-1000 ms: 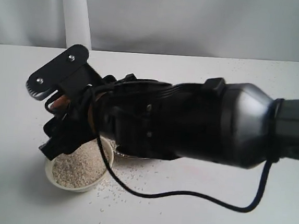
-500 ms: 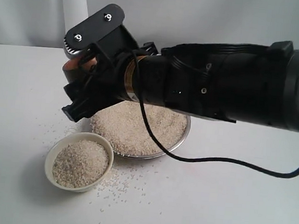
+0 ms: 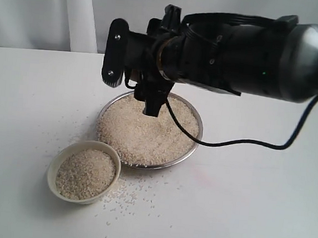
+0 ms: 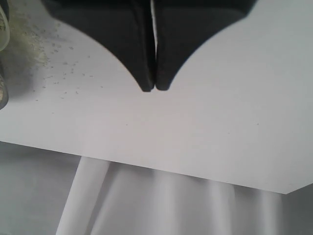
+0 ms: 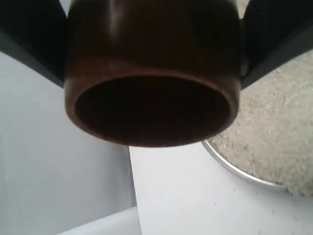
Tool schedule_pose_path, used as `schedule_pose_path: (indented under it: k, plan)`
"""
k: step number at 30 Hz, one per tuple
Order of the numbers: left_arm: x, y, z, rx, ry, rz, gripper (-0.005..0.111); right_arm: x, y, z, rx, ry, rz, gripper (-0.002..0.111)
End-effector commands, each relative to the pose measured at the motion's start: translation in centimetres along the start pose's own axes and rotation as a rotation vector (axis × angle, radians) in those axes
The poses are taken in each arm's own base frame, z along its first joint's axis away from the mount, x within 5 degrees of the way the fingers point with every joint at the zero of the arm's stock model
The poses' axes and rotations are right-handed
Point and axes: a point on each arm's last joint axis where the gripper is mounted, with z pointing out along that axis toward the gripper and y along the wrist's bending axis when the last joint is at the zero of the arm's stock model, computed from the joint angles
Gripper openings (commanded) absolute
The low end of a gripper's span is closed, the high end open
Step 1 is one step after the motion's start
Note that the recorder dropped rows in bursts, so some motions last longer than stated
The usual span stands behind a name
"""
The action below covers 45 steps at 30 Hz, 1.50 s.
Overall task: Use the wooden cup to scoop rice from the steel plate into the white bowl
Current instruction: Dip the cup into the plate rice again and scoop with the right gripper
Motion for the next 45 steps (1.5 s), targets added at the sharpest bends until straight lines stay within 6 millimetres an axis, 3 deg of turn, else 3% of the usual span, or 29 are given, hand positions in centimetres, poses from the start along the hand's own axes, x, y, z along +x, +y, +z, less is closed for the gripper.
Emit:
schedule_pose_path:
  k: [1, 9, 15, 21, 28, 45]
  plan:
    - [0.0, 0.0, 0.1, 0.003, 0.003, -0.005, 0.000, 0.2, 0.3, 2.6, -0.002, 0.061, -0.259, 0.000]
    - [0.0, 0.0, 0.1, 0.003, 0.003, -0.005, 0.000, 2.2, 1.5, 8.0, -0.042, 0.159, -0.442, 0.000]
    - [0.0, 0.0, 0.1, 0.003, 0.003, -0.005, 0.000, 3.3, 1.3, 11.1, -0.014, 0.263, -0.562, 0.000]
    - [0.0, 0.0, 0.1, 0.003, 0.003, -0.005, 0.000, 3.8, 2.9, 13.4, -0.049, 0.289, -0.613, 0.000]
    - [0.0, 0.0, 0.1, 0.003, 0.003, -0.005, 0.000, 4.0, 3.7, 13.9, -0.074, 0.297, -0.647, 0.000]
    - [0.0, 0.0, 0.1, 0.003, 0.003, -0.005, 0.000, 1.1, 5.8, 13.2, -0.119, 0.240, -0.706, 0.000]
